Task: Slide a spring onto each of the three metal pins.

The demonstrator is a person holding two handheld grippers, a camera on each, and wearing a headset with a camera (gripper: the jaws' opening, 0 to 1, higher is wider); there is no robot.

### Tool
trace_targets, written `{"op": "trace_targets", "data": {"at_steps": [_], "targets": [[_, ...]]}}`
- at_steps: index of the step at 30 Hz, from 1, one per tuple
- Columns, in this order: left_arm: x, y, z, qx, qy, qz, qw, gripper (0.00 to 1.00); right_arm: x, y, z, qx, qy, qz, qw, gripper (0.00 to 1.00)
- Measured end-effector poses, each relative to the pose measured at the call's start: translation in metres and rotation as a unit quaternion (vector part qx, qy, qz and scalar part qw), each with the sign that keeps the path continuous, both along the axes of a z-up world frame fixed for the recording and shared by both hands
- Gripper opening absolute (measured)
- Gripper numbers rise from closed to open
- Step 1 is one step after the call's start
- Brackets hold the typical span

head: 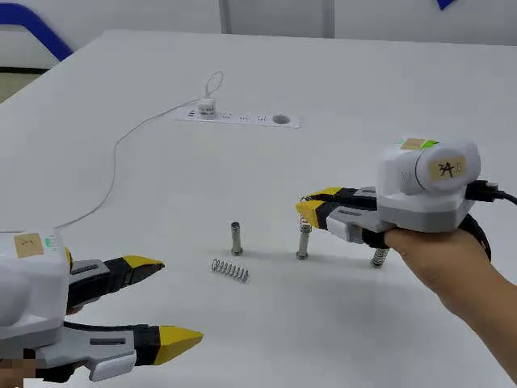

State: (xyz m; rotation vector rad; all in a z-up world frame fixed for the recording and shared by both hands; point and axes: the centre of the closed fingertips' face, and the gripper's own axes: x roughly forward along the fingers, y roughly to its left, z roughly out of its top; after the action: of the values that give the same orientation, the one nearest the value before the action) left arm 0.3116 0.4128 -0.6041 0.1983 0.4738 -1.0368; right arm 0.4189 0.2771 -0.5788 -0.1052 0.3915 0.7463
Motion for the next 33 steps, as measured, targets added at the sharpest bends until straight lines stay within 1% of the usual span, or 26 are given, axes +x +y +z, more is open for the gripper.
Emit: {"op": "trace_targets", "data": {"at_steps": [6, 12, 19, 26, 28, 30, 33], "targets": [[0.0, 0.0, 0.0, 0.001, 0.001, 0.0, 1.0, 0.65, -0.002, -0.001, -0.005, -0.001, 0.001, 0.001, 1.0, 0.12], [0.0, 0.0, 0.0, 0.001, 0.001, 0.0, 1.0, 0.65, -0.004, -0.001, -0.013, -0.01, 0.004, 0.004, 0.9999, 0.12], [0.0, 0.0, 0.001, -0.001, 0.001, 0.002, 1.0, 0.65, -0.002, -0.003, -0.025, -0.022, 0.018, 0.006, 0.9996, 0.12], [0.0, 0.0, 0.001, -0.001, 0.001, 0.001, 1.0, 0.65, 0.0, -0.005, -0.037, -0.039, 0.031, 0.009, 0.9987, 0.12], [0.0, 0.0, 0.001, -0.001, 0.001, 0.001, 1.0, 0.65, -0.003, -0.004, -0.038, -0.042, 0.034, 0.011, 0.9985, 0.12], [-0.001, 0.0, 0.001, -0.001, 0.001, 0.001, 1.0, 0.65, -0.002, -0.004, -0.045, -0.051, 0.039, 0.013, 0.9978, 0.12], [-0.001, -0.001, 0.001, -0.001, 0.001, 0.0, 1.0, 0.65, -0.002, -0.005, -0.049, -0.058, 0.042, 0.015, 0.9973, 0.12]]}}
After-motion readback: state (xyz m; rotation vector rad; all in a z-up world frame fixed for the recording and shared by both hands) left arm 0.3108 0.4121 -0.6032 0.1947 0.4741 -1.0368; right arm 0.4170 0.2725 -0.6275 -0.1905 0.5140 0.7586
